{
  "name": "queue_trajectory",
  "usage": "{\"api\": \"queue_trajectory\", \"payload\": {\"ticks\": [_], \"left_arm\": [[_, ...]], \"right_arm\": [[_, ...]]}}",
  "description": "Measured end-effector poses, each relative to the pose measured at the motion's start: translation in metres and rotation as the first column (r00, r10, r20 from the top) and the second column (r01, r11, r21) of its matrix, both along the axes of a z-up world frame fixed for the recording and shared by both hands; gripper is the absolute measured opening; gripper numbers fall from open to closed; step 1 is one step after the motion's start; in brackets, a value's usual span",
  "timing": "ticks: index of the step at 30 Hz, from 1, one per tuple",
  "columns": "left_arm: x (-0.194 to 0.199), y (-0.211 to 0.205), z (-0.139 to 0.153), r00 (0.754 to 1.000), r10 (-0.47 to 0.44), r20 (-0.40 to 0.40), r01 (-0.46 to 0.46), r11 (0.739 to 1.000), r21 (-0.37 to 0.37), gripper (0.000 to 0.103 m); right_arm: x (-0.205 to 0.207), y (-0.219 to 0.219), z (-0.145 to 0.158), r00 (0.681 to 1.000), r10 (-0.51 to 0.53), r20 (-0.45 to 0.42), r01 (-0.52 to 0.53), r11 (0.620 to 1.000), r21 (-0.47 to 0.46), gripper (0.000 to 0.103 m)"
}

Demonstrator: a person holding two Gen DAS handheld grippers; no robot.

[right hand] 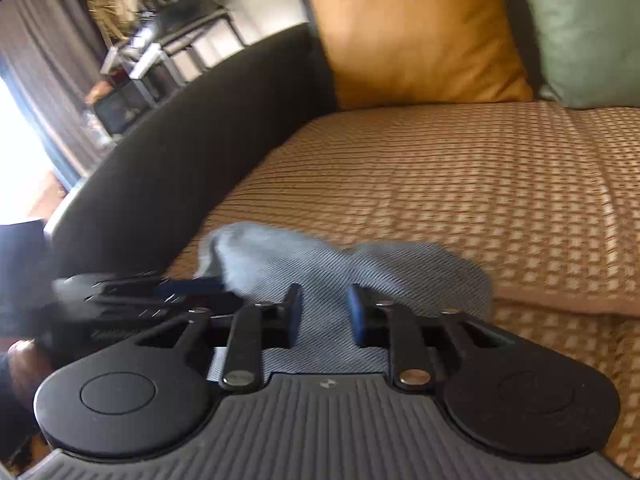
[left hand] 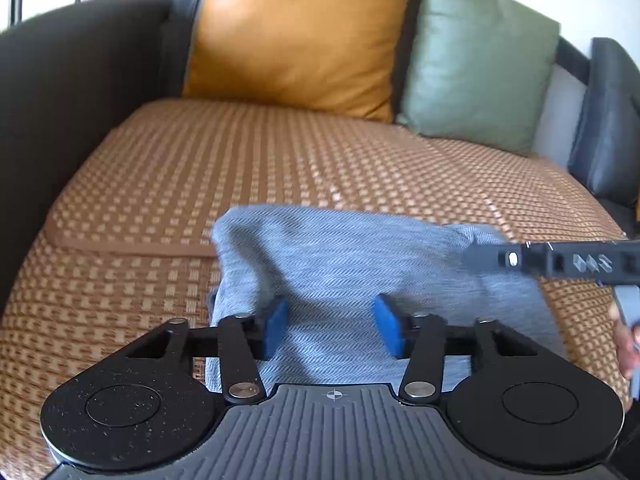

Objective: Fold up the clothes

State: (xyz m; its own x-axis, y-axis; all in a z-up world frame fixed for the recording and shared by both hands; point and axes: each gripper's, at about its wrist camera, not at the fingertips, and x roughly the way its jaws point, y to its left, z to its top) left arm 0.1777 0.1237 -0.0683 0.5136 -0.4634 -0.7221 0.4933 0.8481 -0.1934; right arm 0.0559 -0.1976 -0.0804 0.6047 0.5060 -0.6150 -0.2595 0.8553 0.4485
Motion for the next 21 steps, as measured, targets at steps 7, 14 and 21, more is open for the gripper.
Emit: {"api": "queue_trajectory", "payload": {"ticks": [7,14,21], "left_arm": [[0.009,0.009,-0.021,0.999,0.022,-0.029,-0.024,0.998,-0.056,0.057],[-0.007,0.058,0.011,0.98,0.194,-0.045,-0.198,0.974,-0.107,0.06],[-0.045,0.101,0.007,0.956,0.252,-0.152,-0.274,0.951,-0.141,0.079]], "right_arm": [[0.037,-0.007,-0.053,0.99,-0.134,-0.039,0.136,0.989,0.058,0.0],[0.039,-0.034,-0.027,0.966,-0.259,-0.021,0.26,0.964,0.063,0.019],[-0.019,-0.063,-0.025,0.954,-0.29,-0.08,0.299,0.941,0.158,0.062]]}}
